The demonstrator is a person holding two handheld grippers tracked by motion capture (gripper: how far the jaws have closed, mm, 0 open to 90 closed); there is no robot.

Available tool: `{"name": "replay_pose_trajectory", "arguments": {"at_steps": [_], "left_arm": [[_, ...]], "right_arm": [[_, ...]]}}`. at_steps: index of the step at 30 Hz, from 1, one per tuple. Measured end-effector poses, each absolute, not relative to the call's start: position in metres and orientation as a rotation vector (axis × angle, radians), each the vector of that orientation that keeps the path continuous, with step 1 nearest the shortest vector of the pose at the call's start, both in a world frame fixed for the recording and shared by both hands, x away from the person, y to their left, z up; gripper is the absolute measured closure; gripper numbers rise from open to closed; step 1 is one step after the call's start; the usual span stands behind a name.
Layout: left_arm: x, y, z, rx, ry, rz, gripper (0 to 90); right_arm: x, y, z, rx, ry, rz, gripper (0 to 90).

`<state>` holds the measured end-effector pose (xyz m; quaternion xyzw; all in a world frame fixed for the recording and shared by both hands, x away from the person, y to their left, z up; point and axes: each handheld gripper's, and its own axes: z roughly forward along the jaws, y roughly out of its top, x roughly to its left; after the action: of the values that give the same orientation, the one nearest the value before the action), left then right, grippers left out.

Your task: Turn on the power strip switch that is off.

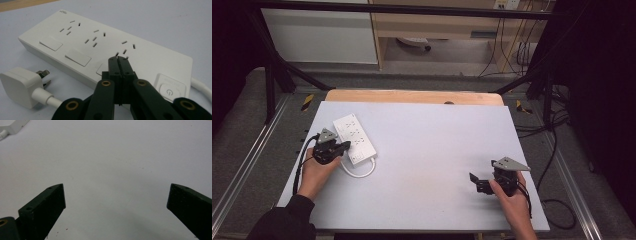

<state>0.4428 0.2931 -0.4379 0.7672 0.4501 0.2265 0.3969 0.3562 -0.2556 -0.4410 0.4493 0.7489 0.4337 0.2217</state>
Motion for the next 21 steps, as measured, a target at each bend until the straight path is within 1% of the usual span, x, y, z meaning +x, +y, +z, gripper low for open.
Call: {"name": "replay_pose_trajectory", "arguments": {"at_steps": [4, 9, 13, 19, 21], "left_arm": [[0.4418, 0.2916, -0.4381, 1.969, 1.127, 0.576, 90.0], [0.4417, 0.2888, -0.438, 1.976, 1.107, 0.533, 90.0], [0.4421, 0.2864, -0.438, 1.974, 1.107, 0.561, 90.0], [0.4423, 0.2928, -0.4345, 1.916, 1.116, 0.579, 90.0], [0.4421, 0.2925, -0.4352, 1.915, 1.119, 0.563, 90.0]], "right_arm": [[0.3564, -0.2551, -0.4412, 1.241, 2.07, 1.197, 2.4], [0.3562, -0.2549, -0.4412, 1.24, 2.071, 1.199, 2.4], [0.3567, -0.2549, -0.4416, 1.236, 2.075, 1.195, 2.4], [0.3564, -0.2546, -0.4412, 1.237, 2.074, 1.194, 2.4], [0.3566, -0.2544, -0.4414, 1.233, 2.077, 1.193, 2.4]]}}
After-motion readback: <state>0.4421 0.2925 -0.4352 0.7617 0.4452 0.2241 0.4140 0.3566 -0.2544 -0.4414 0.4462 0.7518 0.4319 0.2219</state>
